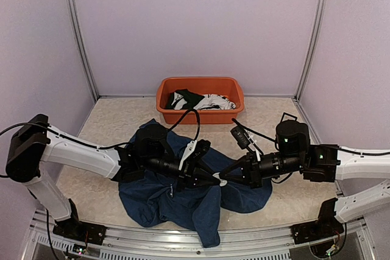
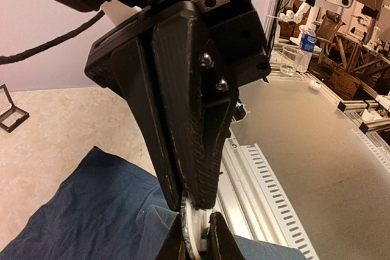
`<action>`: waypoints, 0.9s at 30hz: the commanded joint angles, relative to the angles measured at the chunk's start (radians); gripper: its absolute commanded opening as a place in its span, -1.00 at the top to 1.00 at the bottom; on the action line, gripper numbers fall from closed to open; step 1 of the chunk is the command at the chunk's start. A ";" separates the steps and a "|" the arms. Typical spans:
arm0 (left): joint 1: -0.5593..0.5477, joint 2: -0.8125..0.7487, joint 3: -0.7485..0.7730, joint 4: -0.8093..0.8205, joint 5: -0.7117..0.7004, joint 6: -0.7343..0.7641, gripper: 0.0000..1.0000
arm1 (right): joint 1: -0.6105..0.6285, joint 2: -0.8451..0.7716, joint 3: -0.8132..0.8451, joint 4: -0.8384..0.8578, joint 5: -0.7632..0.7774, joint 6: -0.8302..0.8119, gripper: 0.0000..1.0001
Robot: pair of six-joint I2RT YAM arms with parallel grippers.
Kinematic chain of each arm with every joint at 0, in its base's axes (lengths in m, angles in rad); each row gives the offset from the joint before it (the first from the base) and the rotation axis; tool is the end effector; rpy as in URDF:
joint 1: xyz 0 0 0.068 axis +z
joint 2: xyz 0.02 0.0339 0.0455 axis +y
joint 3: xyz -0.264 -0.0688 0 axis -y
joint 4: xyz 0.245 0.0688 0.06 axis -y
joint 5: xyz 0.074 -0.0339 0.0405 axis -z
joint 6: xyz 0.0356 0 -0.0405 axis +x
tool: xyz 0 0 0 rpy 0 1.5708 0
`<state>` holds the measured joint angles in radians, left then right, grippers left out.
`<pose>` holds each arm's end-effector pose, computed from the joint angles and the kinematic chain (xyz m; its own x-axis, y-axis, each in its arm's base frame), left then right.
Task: Pin the brooch onto the clothing
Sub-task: Pin the brooch onto the flattened clothing.
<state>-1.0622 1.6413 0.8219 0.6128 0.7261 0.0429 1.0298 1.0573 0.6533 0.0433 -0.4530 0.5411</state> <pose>0.1489 -0.3156 0.2181 -0.0582 0.1703 -0.9837 0.9730 -0.2110 -0.0941 0.1094 0.2124 0.2649 -0.6614 -0.2016 -0.7224 -0.7478 0.2518 0.6143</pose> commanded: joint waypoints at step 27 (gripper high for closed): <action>-0.020 0.069 0.179 -0.308 -0.050 0.008 1.00 | 0.016 0.054 0.120 -0.119 0.055 -0.095 1.00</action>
<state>-1.0611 1.6833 0.9440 0.3470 0.7338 0.0265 1.0325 1.0916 0.7231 -0.1310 -0.4183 0.4347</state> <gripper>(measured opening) 0.060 0.008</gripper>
